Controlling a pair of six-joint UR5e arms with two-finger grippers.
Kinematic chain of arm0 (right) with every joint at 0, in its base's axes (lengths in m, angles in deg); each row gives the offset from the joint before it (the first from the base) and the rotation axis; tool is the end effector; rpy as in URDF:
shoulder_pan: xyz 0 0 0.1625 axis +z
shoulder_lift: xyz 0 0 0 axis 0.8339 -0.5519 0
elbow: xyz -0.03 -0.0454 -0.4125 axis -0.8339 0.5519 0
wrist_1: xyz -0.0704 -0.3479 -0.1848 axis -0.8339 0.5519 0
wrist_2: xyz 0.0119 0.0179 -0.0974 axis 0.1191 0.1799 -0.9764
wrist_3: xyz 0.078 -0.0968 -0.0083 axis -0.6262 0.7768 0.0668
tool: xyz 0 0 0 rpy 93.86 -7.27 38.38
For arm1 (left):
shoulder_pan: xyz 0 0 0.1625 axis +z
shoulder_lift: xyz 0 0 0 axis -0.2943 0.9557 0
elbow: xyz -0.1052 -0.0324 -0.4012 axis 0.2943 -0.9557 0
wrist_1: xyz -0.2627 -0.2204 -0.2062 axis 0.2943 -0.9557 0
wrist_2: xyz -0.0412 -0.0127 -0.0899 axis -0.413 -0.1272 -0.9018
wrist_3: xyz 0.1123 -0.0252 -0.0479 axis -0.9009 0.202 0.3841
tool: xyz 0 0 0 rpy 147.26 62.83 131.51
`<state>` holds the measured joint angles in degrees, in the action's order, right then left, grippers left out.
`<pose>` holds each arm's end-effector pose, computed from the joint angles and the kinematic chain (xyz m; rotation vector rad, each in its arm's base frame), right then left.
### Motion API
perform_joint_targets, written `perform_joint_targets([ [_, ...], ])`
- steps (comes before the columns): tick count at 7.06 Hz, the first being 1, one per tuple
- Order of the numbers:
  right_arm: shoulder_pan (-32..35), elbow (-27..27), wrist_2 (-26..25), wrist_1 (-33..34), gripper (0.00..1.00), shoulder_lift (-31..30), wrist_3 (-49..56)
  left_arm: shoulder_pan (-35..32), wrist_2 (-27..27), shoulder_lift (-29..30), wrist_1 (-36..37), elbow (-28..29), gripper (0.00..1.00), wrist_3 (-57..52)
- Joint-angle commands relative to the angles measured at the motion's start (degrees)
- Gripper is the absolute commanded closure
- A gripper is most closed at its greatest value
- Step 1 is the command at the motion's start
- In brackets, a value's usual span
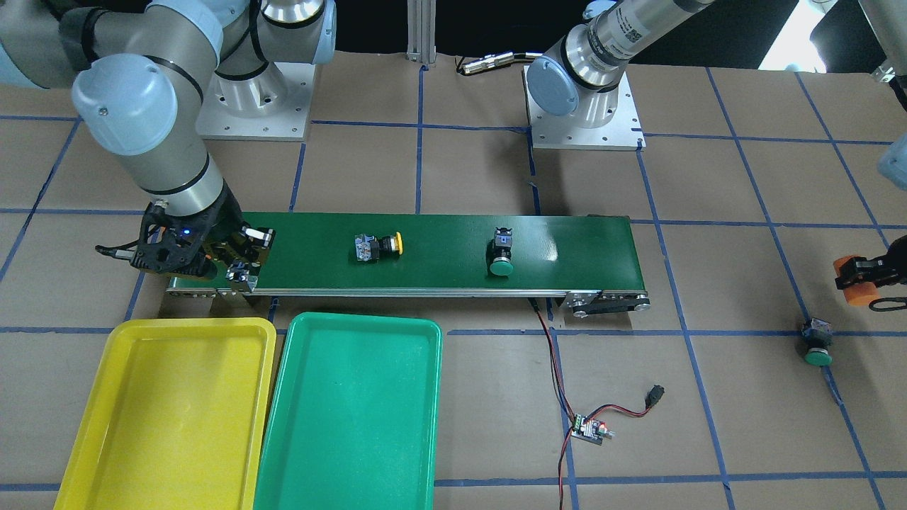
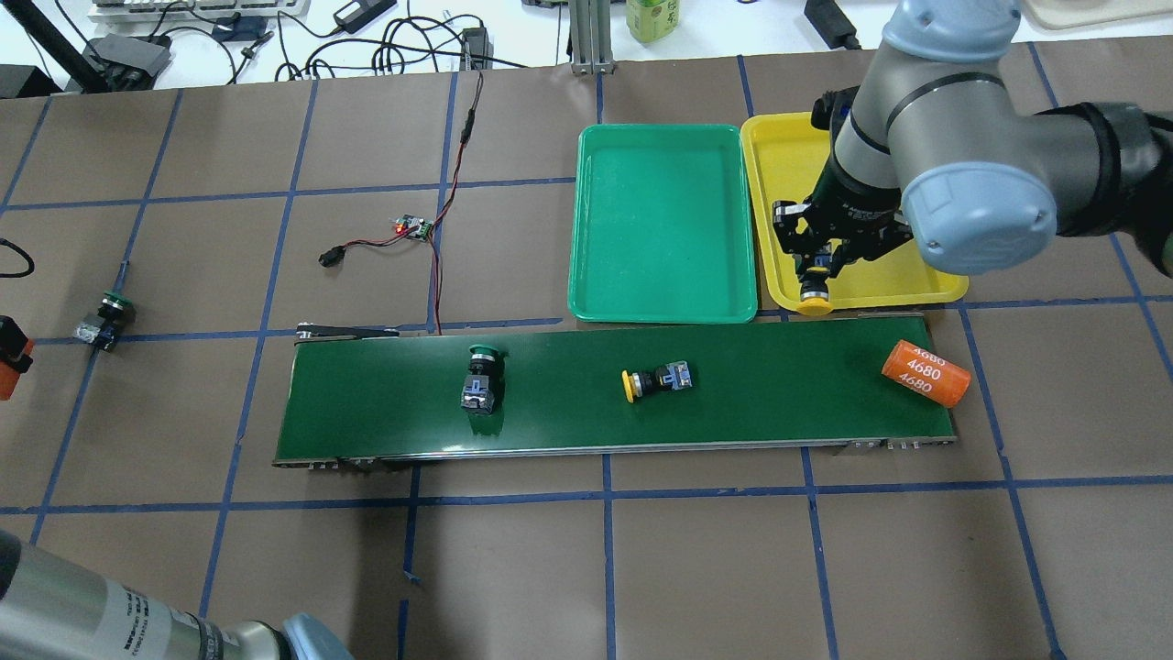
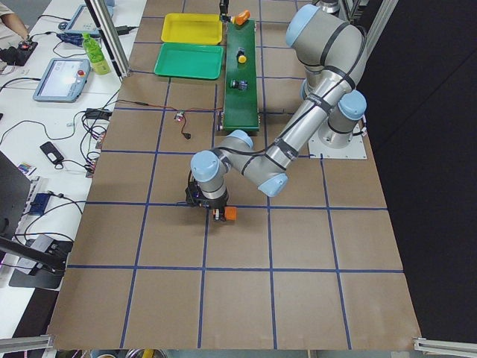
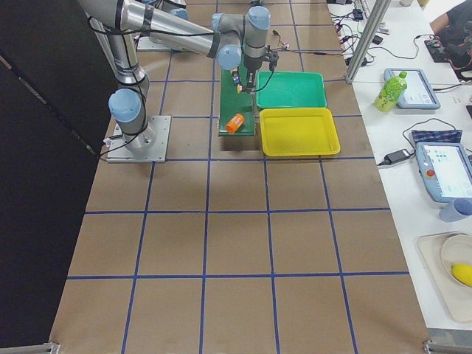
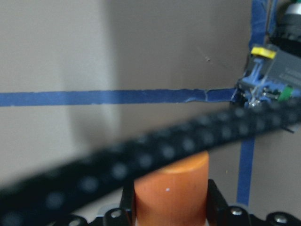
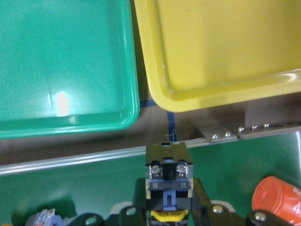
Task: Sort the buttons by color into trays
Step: 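Drop the button into the yellow tray while left gripper carries battery to belt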
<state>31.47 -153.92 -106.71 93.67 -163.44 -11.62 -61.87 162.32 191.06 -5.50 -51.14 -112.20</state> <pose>0.1177 -0.5262 0.3223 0.2462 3.1082 -0.0183 0.3520 -0.5075 0.2233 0.1370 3.0583 0.2494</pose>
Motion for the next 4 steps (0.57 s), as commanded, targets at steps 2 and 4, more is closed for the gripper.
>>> perform_joint_targets([
  [2, -6.4, 11.7, -0.3, 4.8, 1.00, 12.7, 5.6, -14.5, 0.0, -9.8, -11.5, -3.4, 1.00, 0.1],
  [4, -7.3, 14.1, -0.3, 5.6, 1.00, 19.4, 6.2, -23.0, -4.4, -16.1, -12.1, -10.7, 1.00, -0.2],
])
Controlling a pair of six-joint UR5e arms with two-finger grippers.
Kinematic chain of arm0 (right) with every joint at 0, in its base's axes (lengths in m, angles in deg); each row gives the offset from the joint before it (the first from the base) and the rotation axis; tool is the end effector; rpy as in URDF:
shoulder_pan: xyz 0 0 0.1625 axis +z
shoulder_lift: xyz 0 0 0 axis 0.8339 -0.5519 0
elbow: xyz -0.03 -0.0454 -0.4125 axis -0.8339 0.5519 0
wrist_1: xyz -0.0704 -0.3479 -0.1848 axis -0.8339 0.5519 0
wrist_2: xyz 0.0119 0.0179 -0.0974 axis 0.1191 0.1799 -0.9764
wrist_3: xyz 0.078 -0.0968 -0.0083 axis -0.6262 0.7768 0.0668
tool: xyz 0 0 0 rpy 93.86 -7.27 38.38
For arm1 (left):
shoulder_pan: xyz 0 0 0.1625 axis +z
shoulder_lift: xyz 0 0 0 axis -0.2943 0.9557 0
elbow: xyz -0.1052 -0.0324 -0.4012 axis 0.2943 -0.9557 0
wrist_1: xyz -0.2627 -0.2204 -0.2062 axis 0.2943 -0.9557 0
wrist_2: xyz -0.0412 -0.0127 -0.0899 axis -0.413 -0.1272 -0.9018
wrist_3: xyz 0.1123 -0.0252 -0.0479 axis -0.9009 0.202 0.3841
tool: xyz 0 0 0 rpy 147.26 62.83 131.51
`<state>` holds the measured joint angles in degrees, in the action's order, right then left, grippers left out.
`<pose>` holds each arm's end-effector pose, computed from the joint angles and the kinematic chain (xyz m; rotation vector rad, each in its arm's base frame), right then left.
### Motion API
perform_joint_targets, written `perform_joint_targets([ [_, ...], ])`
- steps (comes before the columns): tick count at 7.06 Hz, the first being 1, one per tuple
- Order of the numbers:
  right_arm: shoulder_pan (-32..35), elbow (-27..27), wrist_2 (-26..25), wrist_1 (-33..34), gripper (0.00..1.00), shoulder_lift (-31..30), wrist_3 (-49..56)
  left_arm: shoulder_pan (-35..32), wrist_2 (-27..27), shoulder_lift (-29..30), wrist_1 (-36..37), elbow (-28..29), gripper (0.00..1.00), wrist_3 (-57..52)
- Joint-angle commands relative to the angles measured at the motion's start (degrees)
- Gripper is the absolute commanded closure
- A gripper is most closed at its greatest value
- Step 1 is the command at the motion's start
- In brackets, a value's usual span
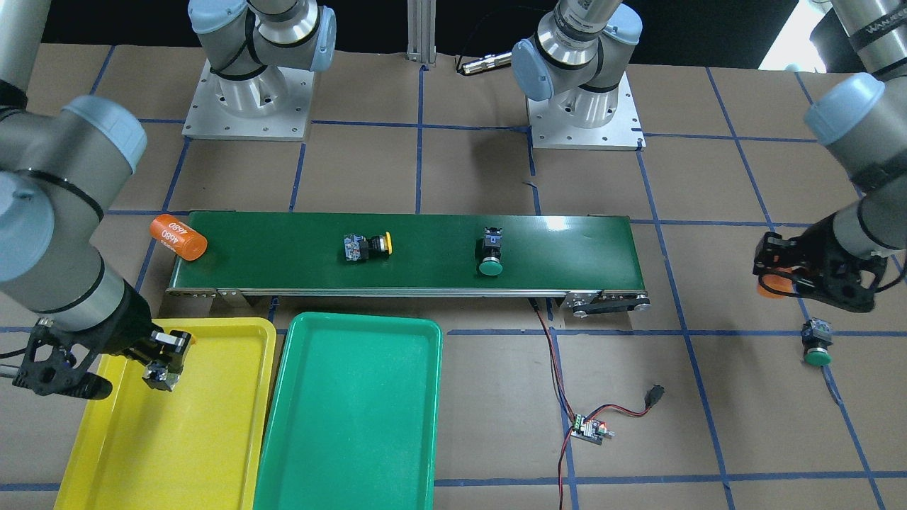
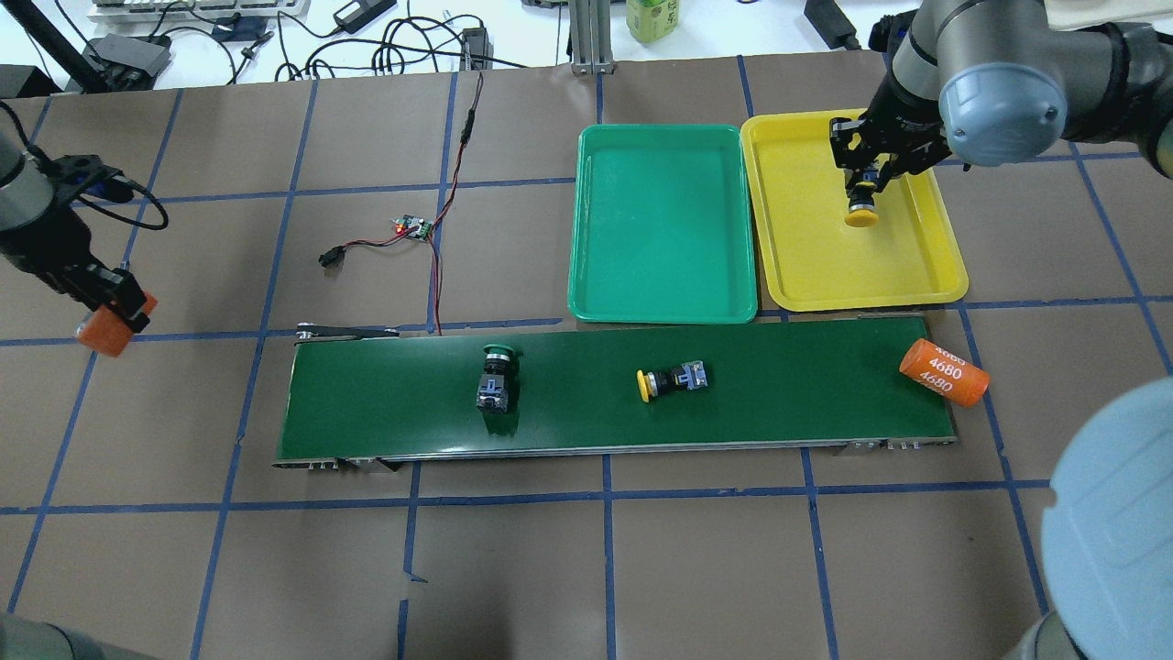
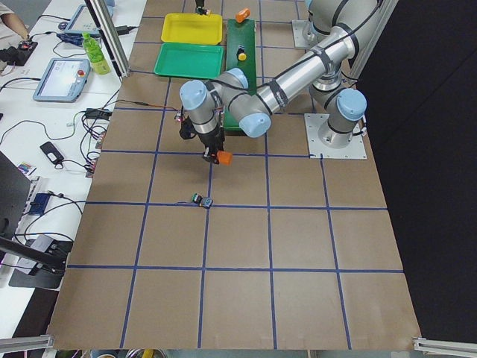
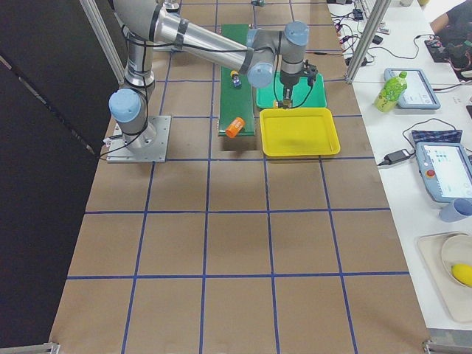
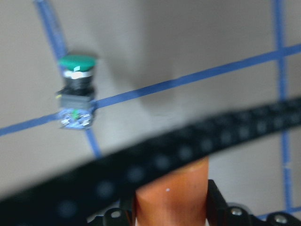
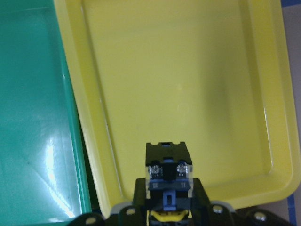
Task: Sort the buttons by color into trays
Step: 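Drop the button into the yellow tray while left gripper carries battery to belt, then set the battery on the belt with left gripper while right gripper returns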
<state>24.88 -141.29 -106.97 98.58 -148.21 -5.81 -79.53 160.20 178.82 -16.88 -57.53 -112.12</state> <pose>0.0404 -0.6393 0.2789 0.2674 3.1139 -0.0847 0.1407 -0.5223 0.2797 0.6225 3.0580 0.3156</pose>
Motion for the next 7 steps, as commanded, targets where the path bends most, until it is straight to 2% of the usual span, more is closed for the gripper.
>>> perform_joint_targets([
  [1, -0.8, 1.7, 0.0, 2.4, 0.88, 5.7, 0.3, -10.4, -2.2, -6.0, -0.7, -7.1, 1.00, -0.3],
  [2, -0.8, 1.4, -0.1, 5.5, 0.10, 6.2, 0.3, -15.9, -1.8, -6.8, 0.1, -8.9, 1.00, -3.3],
  [3, -0.7, 1.0, -0.2, 5.2, 0.00, 5.8, 0.3, -18.8, -1.8, -7.1, 0.2, -9.2, 1.00, -8.7],
  [4, -0.6, 1.0, -0.2, 3.7, 0.00, 4.7, -0.5, -19.9, -1.8, -7.8, 0.1, -10.4, 1.00, -14.3],
  [5, -0.5, 0.9, 0.0, -2.5, 0.00, 1.1, -1.9, -20.2, -1.9, -8.8, 1.2, -13.2, 1.00, -17.4],
  [6, -0.3, -0.7, 0.6, -6.6, 0.00, -3.3, -7.2, -22.5, -1.8, -9.4, 4.6, -15.4, 1.00, -21.1],
  [7, 0.5, -5.1, 0.9, -10.4, 0.00, -8.0, -16.5, -27.4, -1.7, -10.5, 9.6, -17.1, 1.00, -27.9],
])
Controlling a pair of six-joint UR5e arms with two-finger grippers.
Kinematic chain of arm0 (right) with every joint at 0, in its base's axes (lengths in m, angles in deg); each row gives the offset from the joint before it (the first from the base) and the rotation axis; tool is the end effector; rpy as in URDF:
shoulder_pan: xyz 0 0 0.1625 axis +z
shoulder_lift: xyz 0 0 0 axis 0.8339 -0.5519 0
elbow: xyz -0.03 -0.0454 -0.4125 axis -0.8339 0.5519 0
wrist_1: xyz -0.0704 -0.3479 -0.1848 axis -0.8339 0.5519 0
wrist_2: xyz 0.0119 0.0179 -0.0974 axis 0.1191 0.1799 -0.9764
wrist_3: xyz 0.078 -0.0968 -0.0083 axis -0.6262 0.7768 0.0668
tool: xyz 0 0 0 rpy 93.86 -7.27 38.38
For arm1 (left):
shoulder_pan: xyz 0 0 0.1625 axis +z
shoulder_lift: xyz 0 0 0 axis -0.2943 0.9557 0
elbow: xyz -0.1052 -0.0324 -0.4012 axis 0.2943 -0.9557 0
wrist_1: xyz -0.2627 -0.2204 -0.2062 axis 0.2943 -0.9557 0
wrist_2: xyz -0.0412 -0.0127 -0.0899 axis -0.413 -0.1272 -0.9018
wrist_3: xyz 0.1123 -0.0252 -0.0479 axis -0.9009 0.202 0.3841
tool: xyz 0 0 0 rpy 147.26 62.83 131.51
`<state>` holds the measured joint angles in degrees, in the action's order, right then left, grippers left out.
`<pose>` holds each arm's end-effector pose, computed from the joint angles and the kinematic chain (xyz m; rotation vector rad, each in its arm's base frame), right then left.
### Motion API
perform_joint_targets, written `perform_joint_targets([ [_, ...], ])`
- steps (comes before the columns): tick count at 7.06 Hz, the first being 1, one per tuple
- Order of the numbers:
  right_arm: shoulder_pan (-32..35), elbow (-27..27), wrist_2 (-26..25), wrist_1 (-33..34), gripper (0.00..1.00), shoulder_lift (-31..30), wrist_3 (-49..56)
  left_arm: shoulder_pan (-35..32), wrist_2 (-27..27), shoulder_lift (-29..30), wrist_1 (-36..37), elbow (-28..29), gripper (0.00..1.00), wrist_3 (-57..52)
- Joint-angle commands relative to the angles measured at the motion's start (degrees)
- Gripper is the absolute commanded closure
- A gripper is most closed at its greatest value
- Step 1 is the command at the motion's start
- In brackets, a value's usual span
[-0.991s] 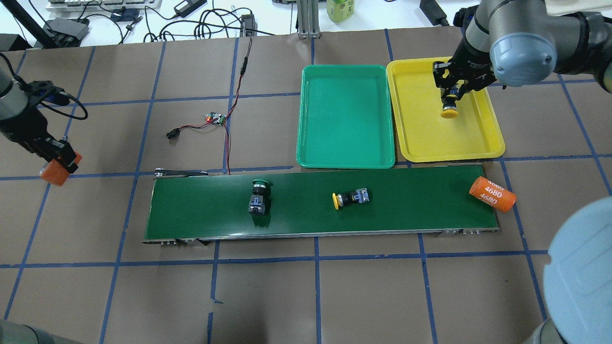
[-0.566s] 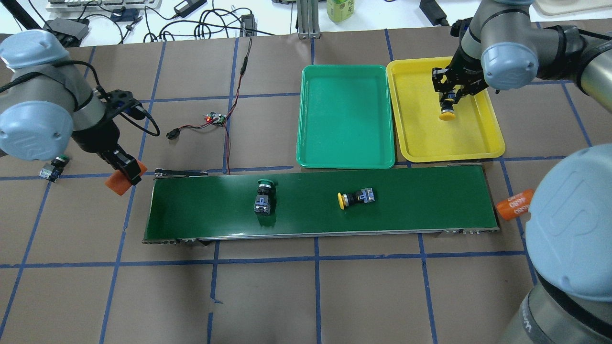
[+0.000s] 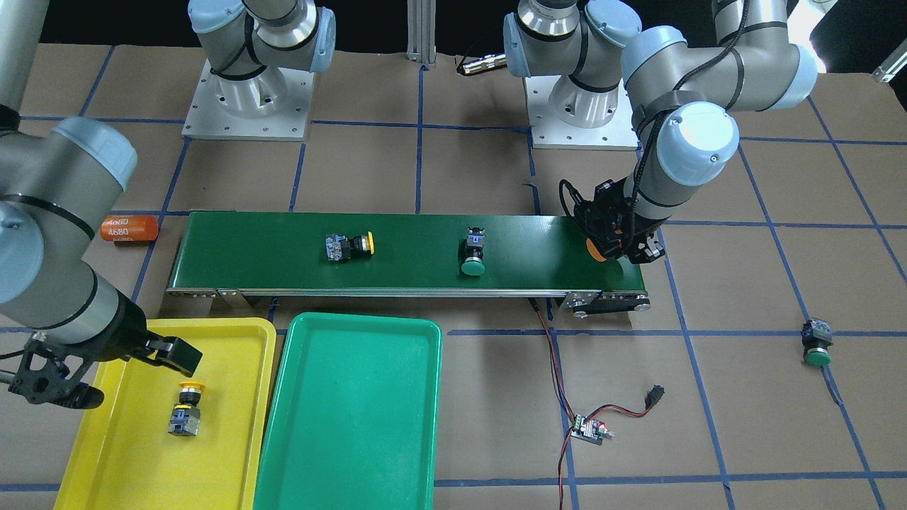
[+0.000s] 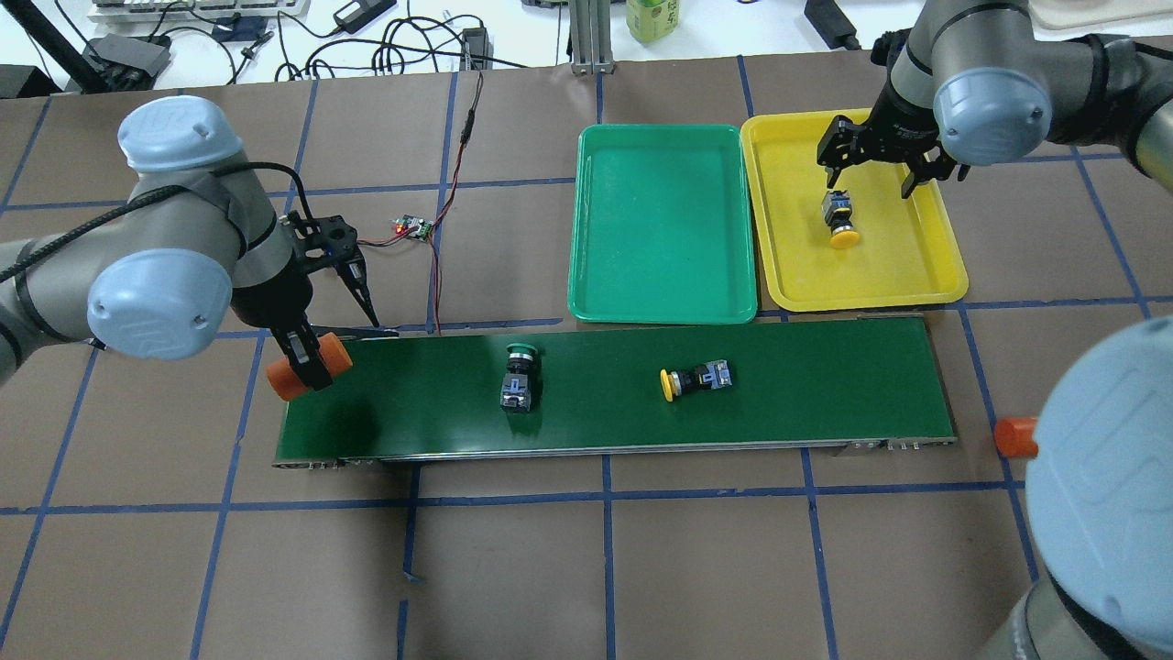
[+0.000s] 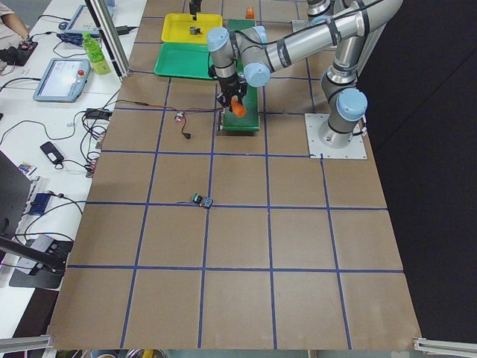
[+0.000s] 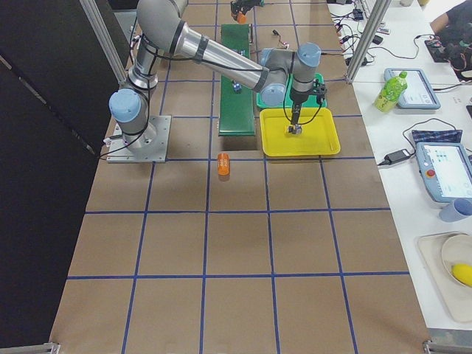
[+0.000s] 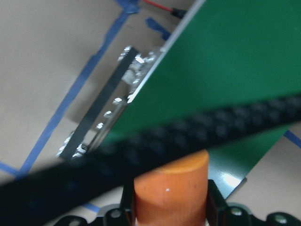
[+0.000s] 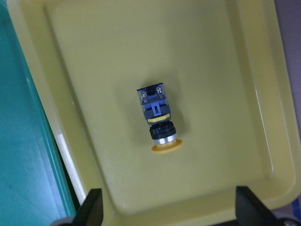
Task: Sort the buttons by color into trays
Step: 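Set the battery on the belt with left gripper while right gripper returns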
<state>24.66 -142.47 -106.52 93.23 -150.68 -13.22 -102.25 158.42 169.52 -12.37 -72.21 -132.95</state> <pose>0.0423 -0.6179 0.2866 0.4736 3.0789 0.0276 -0.0829 -0.4525 0.2573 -1.6997 -2.5941 -0.3025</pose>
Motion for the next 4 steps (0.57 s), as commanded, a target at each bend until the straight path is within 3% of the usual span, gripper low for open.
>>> perform_joint_targets([
  [1, 1.2, -9.7, 0.4, -5.1, 0.00, -10.7, -16.5, -7.3, 0.0, -1.5, 8.2, -3.1, 1.00, -8.2],
  [3, 2.3, -20.6, 0.7, -4.6, 0.00, -22.0, -26.4, -7.5, -0.2, 0.1, 12.1, -5.9, 1.00, -12.1],
  [4, 4.1, -24.6, 0.5, 0.1, 0.00, -24.0, -32.9, -7.3, 0.0, -0.5, 14.4, -8.2, 1.00, -13.3],
])
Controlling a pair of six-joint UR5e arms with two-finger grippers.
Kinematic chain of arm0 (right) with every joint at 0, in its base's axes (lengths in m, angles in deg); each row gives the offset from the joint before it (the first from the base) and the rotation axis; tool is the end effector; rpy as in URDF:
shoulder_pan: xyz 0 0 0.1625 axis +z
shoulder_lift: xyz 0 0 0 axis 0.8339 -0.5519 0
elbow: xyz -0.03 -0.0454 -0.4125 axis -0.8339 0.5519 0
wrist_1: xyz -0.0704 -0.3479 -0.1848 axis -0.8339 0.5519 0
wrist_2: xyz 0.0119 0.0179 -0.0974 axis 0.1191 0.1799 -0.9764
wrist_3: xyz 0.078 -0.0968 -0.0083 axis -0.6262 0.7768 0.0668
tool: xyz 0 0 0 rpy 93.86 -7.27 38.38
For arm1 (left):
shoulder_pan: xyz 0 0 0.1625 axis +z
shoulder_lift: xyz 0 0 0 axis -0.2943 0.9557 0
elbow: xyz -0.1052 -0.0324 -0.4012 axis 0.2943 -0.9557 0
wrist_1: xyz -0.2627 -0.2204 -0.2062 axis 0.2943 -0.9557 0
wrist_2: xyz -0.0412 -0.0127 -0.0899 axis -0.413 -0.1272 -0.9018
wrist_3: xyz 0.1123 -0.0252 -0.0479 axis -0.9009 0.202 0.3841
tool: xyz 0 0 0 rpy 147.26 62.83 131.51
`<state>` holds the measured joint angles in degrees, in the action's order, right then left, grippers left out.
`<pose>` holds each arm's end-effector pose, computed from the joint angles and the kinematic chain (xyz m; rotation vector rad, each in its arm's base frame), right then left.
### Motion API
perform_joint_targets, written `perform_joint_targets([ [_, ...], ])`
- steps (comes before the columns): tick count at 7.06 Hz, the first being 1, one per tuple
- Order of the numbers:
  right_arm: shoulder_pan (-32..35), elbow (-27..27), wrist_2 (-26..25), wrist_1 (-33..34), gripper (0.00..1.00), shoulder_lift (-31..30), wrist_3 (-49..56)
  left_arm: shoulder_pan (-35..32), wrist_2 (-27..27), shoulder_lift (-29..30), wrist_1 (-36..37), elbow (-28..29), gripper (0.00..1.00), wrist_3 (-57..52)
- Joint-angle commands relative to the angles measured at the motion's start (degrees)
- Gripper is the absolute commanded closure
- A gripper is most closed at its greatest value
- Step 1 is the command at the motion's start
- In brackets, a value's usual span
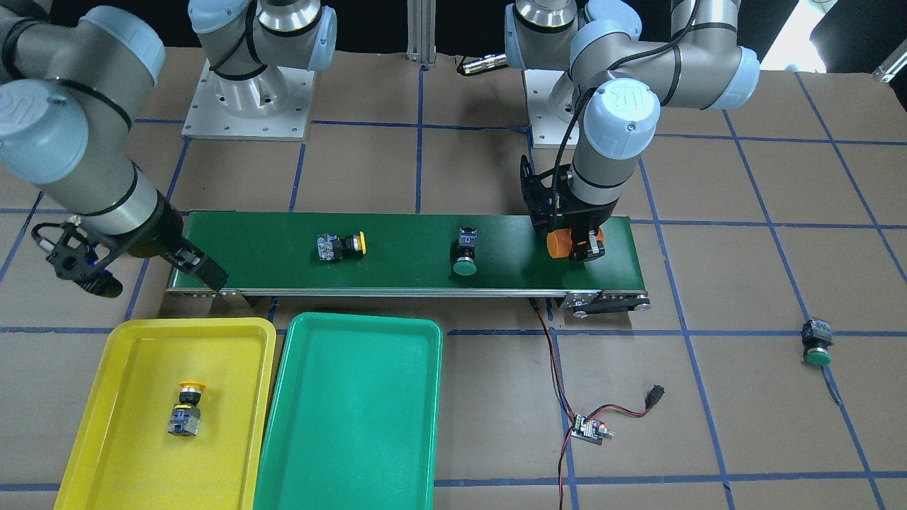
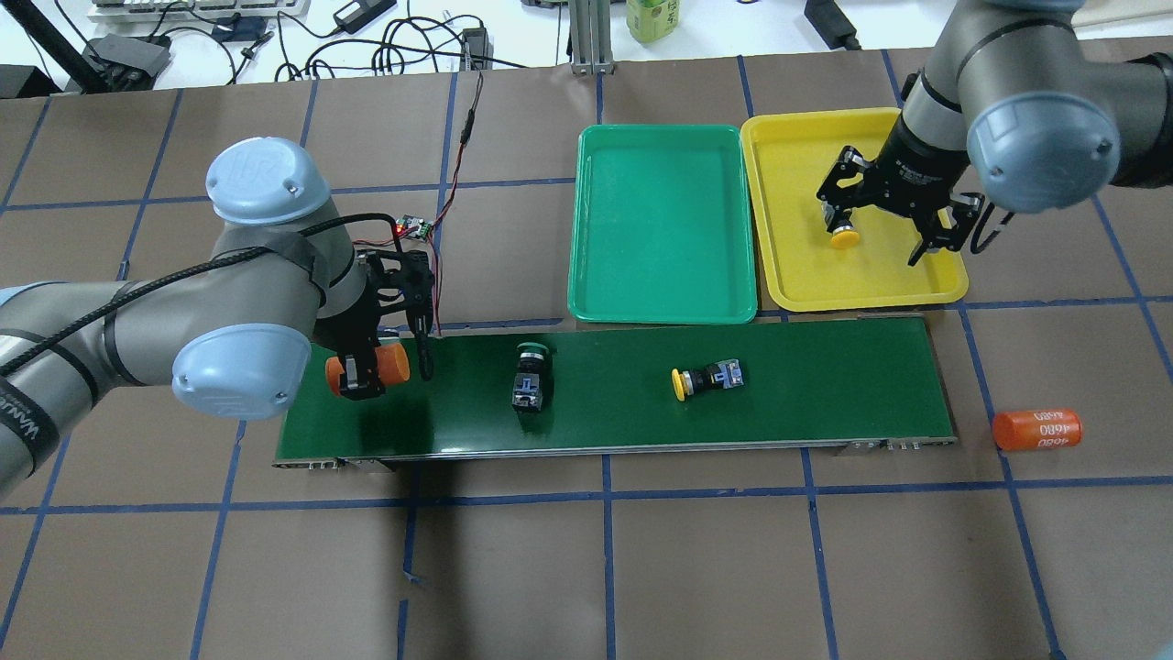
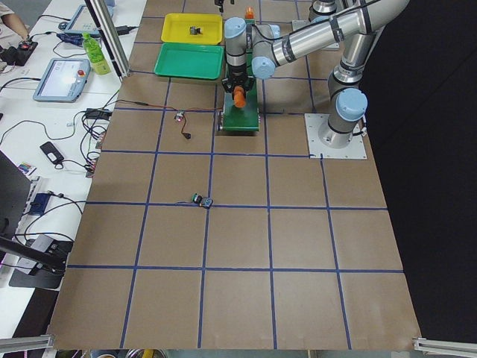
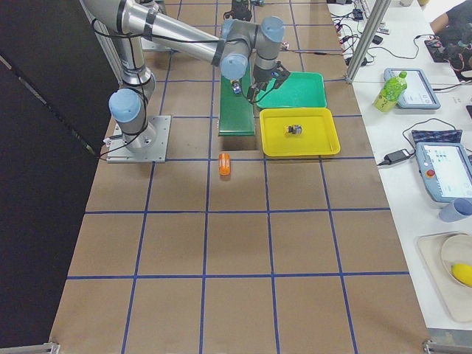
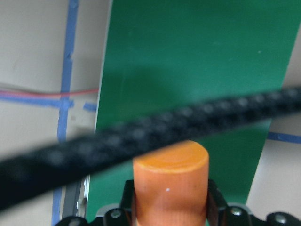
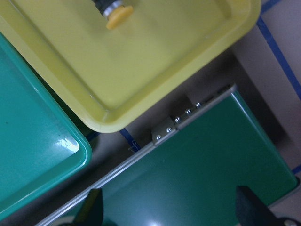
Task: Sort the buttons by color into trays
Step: 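Set the battery on the belt with left gripper while right gripper returns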
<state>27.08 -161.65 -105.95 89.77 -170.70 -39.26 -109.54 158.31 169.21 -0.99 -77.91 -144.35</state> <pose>0.0858 -0.4711 0.3171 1.0968 2.9208 0.1099 -0.1396 -0.4318 0.2360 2.0938 2.2908 0.1743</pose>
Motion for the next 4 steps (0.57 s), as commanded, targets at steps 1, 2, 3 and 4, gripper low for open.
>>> perform_joint_targets([
  [1, 2.6, -7.3, 0.0, 6.9, 0.00, -3.8, -9.4, -0.1, -0.1, -1.0, 4.8, -4.1, 0.65, -1.1],
  [2, 2.7, -8.3, 0.5, 8.3, 0.00, -3.5, -9.5, 0.0, -0.2, -1.1, 6.2, -3.9, 0.01, -1.2],
  [3, 2.8, -8.7, 3.0, 10.5, 0.00, -2.0, -9.5, 0.0, -0.2, -1.8, 6.3, -3.5, 0.00, -0.5],
  [4, 3.3, -8.7, 4.5, 13.6, 0.00, 0.1, -11.4, 0.8, -0.4, -2.8, 5.9, -1.9, 0.00, -0.4],
])
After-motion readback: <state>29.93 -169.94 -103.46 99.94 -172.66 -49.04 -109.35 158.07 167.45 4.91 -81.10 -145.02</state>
